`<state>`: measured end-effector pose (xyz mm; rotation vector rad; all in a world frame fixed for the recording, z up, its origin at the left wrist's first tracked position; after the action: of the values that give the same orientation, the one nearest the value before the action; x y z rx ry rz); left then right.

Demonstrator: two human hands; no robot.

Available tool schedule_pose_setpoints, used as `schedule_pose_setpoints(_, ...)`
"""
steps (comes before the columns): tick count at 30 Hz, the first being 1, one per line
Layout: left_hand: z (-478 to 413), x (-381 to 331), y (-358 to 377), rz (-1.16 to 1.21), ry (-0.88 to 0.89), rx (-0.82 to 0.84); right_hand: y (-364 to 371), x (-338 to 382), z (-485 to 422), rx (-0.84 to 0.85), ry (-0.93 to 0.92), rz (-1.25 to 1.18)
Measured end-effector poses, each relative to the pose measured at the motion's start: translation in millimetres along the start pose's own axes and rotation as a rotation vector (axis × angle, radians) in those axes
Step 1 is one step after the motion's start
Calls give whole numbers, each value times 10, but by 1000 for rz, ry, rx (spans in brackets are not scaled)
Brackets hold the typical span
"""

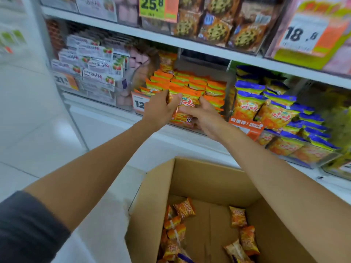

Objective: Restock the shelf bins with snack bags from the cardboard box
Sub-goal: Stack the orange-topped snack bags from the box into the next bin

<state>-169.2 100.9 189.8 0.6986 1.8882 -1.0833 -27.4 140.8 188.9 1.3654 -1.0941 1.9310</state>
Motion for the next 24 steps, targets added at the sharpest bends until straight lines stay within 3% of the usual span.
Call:
schedule_pose_setpoints(4,-624,19,-317,-143,98,-123,45,279,-698,-98,-97,-28)
schedule_pose_setpoints(14,-1922,394,-200,-249,68,-14,-2,453,-2242,-312,-91,161)
schedule_pose_setpoints(18,-2016,408,-349,-656,161,-99,19,419,-2421,-286,-83,224)
schedule_pose_setpoints(19,-2023,457,-425,-668,182,-126,19,356,-2535,-286,-77,241)
schedule_pose_setpoints(24,-1951,649,-590,84,72,63,173,446,-2604,-449,-297,485)
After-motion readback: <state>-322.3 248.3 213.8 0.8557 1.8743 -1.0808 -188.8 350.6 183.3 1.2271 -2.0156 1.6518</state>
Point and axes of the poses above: each hand's wrist, its own z-axis away from the middle knuckle, its own y-axis out of the palm, x = y × z, the point moved 5 cm from there along -z, towards the middle knuckle, and after that the axes turned 12 degrees about z, right-handed, at the moved point
